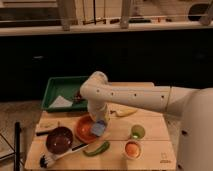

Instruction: Wipe red bowl with sponge

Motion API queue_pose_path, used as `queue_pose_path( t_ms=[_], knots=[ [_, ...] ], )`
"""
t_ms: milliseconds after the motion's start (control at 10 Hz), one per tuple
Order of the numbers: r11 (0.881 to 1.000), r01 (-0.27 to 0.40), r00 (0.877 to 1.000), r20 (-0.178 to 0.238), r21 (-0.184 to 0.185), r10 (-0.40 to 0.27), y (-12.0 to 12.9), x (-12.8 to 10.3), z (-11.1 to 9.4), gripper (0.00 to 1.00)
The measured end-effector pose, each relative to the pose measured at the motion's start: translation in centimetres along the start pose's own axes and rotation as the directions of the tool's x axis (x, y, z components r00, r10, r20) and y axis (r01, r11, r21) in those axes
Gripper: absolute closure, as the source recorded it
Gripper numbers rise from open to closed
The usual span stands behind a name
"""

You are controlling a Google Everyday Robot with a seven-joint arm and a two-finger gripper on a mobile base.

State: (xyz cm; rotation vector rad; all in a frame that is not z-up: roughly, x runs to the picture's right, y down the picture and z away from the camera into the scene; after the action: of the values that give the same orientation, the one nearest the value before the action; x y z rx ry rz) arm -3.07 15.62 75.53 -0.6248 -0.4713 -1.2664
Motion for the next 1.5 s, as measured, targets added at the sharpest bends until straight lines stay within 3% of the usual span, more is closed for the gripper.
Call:
queue_pose_path(
  t_ms=[500,900,1200,1500],
  knots=[
    [0.999,0.043,0.999,-0.03,0.012,-0.042,-3.9,1.4,0.1,0.95],
    [0.987,0.151,0.989,-0.013,0.054,-0.15,-8.0,-0.7,0.9,0.95],
    [0.973,0.222,0.974,0.027,0.053,-0.224,-8.0,-4.0,1.8,0.95],
    [0.978,0.211,0.976,0.057,0.008,-0.211,-5.4,-4.1,2.6,0.95]
  ],
)
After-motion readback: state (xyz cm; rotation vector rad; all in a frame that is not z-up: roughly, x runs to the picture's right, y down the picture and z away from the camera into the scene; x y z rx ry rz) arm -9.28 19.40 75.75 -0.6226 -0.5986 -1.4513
